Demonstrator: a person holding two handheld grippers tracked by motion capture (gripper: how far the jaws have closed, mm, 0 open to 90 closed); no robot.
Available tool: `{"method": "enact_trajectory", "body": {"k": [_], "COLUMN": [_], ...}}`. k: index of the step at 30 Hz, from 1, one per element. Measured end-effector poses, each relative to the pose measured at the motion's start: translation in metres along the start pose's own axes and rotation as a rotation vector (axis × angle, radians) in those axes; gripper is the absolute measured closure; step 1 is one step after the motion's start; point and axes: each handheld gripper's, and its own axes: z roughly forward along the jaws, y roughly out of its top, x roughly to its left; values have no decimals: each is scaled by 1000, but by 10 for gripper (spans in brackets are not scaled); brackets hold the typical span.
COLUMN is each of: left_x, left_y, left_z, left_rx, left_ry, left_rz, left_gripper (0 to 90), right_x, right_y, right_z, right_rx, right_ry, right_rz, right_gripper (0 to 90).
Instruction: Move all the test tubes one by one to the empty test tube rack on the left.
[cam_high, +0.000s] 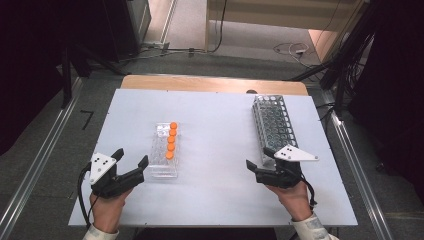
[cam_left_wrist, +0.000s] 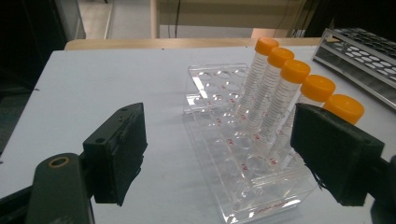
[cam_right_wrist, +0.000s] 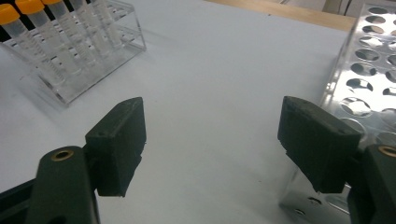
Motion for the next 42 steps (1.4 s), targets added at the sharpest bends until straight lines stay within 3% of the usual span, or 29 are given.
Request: {"method": "enact_trajectory", "body": {"k": [19,42], "left_x": [12,28], "left_y": [-9,-19], "left_z": [-4,-4], "left_rx": [19,38], "left_ry": [37,78], "left_rz": [-9,-28], "left_gripper": [171,171], "right_x": [-33,-77], "right_y": [-23,-49], "right_z": [-30,-66], "right_rx": [-6,-20], "right_ry": [-85,-182], "right_rz": [4,117], "right_gripper": [209,207]}}
